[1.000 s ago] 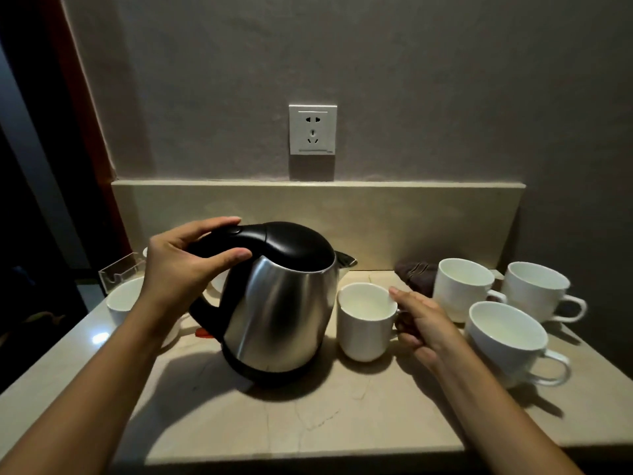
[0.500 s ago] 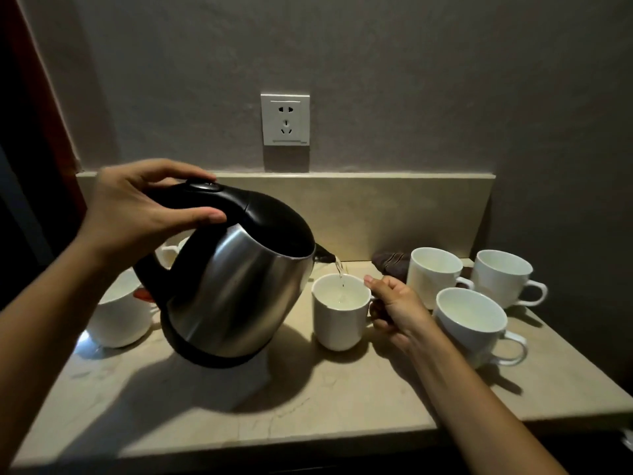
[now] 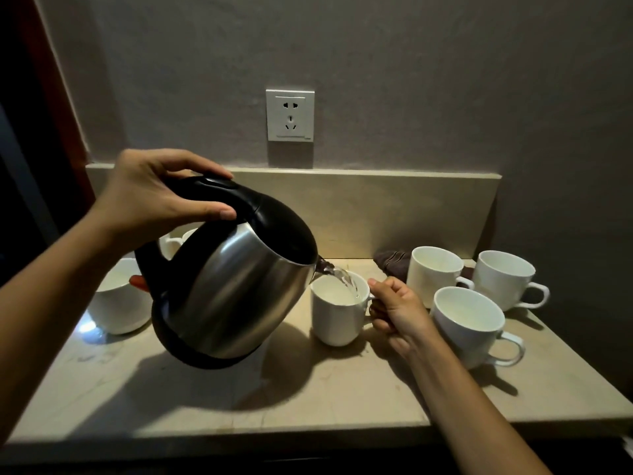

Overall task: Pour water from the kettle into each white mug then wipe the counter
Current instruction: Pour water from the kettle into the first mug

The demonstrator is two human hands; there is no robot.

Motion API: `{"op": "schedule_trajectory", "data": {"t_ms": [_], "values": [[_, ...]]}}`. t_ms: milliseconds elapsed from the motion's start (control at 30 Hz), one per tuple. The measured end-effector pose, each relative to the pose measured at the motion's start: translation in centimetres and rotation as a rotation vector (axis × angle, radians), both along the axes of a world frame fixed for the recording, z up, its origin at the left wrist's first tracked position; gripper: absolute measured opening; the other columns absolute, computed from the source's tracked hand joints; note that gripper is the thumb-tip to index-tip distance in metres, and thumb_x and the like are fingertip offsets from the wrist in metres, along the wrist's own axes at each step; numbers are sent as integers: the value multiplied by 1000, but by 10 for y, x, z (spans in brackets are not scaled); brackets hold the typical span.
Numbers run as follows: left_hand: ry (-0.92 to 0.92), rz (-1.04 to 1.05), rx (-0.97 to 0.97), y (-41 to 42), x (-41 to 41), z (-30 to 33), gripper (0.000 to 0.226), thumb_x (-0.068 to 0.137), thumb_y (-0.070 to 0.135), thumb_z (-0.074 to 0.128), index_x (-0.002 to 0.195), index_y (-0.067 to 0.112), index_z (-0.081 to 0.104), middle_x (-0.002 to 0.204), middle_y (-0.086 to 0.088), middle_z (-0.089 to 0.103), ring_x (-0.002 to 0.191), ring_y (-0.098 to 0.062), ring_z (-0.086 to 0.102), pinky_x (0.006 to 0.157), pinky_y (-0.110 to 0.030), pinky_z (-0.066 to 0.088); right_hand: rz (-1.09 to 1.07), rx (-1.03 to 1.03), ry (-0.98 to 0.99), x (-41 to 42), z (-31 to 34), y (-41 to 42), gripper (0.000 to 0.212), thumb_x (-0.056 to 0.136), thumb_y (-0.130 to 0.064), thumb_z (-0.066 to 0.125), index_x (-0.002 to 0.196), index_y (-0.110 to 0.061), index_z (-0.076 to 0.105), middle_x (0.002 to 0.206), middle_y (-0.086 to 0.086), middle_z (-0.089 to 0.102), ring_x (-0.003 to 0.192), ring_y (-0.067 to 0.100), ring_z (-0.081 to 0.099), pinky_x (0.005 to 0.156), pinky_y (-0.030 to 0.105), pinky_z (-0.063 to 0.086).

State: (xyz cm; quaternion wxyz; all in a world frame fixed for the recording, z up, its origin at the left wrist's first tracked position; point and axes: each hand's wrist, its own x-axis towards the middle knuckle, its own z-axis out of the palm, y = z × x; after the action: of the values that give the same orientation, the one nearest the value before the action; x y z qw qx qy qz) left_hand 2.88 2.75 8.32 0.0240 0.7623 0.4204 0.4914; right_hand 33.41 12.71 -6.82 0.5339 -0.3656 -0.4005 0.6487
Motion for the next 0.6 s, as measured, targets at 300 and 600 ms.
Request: {"op": "schedule_trajectory", "data": {"t_ms": [300, 600], "values": [[-28, 21, 3, -2, 0, 2, 45, 62, 13, 82, 104, 20, 68, 96, 26, 73, 88, -2, 72, 76, -13, 54, -9, 1, -21, 0, 2, -3, 35, 90, -9, 58, 62, -14, 36, 40, -1, 32, 32, 7, 25, 29, 14, 17], [-57, 58, 24, 0, -5, -4, 47, 60, 19, 84, 104, 23, 70, 97, 25, 73, 87, -3, 72, 77, -16, 56, -12, -22, -11, -1, 0, 2, 39, 89, -10, 58, 60, -16, 33, 38, -3, 30, 32, 5, 22, 28, 13, 15]]}}
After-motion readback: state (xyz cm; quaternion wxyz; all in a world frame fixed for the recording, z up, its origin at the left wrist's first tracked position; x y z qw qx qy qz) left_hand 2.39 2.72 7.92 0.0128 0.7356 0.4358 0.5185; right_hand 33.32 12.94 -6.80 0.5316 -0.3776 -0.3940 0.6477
